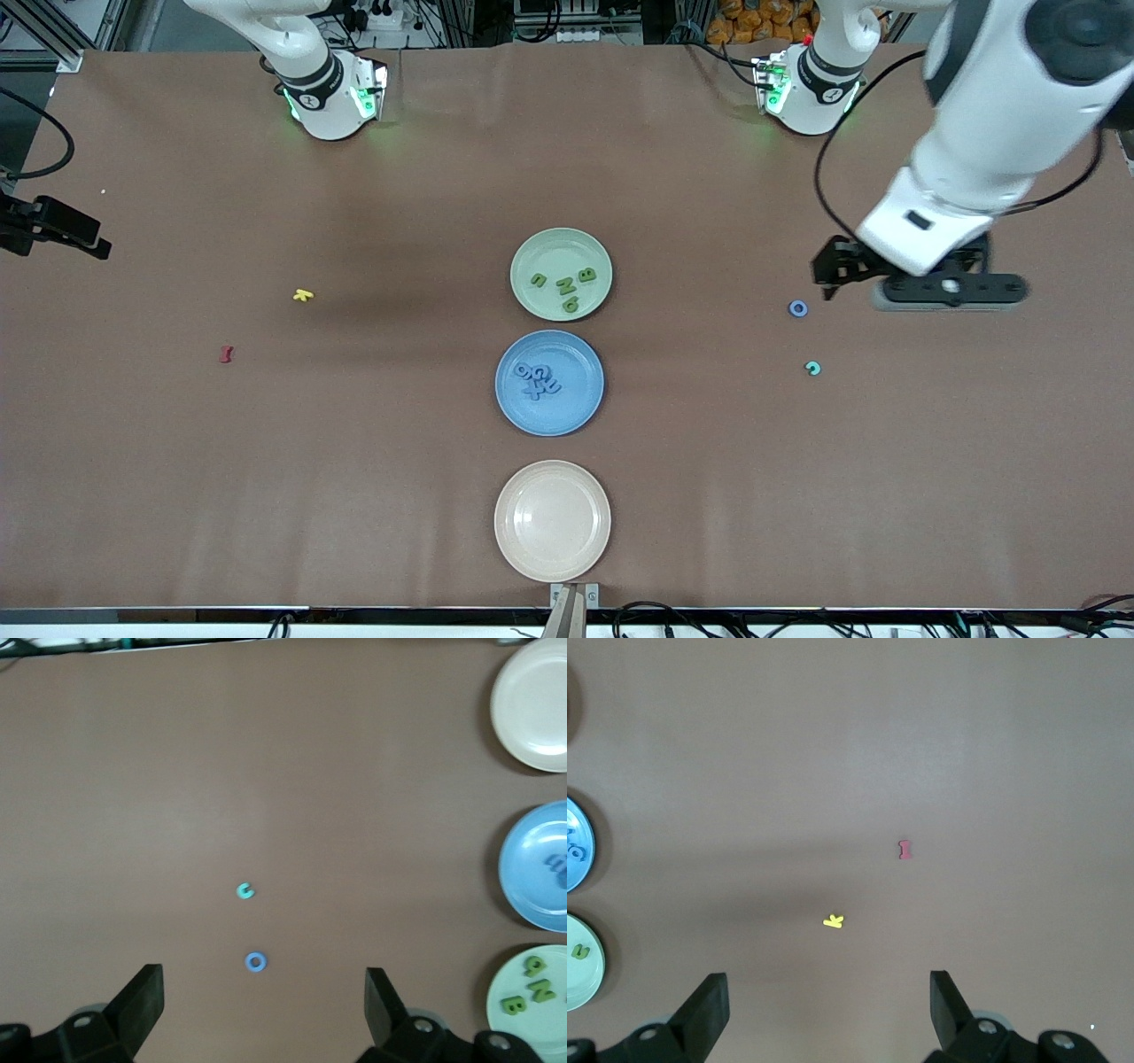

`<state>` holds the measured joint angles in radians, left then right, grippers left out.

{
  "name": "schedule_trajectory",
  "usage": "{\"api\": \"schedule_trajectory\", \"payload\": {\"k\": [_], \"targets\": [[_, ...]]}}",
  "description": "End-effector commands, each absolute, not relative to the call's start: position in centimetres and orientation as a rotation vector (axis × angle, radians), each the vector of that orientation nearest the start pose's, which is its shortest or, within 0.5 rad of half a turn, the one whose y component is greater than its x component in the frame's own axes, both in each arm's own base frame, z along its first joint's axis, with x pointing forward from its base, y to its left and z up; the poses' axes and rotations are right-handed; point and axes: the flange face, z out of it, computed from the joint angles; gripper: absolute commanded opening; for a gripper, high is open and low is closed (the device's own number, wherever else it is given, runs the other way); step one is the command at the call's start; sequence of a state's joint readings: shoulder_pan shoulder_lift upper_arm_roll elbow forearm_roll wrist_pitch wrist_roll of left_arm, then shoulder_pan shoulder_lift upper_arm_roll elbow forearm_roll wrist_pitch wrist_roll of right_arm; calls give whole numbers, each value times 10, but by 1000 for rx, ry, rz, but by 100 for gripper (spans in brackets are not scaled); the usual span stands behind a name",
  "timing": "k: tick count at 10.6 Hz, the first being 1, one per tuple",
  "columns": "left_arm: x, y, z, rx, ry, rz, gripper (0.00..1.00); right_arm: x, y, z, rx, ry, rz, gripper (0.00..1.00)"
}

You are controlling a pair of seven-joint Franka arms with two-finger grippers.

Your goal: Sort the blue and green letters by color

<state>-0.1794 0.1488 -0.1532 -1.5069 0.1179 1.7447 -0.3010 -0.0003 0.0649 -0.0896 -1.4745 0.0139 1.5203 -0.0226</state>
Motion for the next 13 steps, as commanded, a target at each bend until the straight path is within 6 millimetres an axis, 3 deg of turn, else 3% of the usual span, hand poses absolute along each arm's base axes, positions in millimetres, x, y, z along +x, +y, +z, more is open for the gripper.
{"api": "schedule_trajectory", "payload": {"k": [1, 3, 5, 7, 13], "targets": [[578, -120, 610, -3125, -22, -148, 100, 569, -46, 632, -3146, 116, 32, 100], [571, -84, 627, -3167, -38, -172, 100, 570, -45, 631, -3142, 113, 31, 100], [555, -65, 631, -3197, -103, -165, 100, 570, -46, 631, -3141, 115, 31, 100], [551, -45, 635, -3260, -193, -160, 100, 570, -45, 630, -3138, 115, 33, 100], [534, -85, 638, -3233, -85, -100, 100, 571, -46, 632, -3133, 119, 23, 100]]}}
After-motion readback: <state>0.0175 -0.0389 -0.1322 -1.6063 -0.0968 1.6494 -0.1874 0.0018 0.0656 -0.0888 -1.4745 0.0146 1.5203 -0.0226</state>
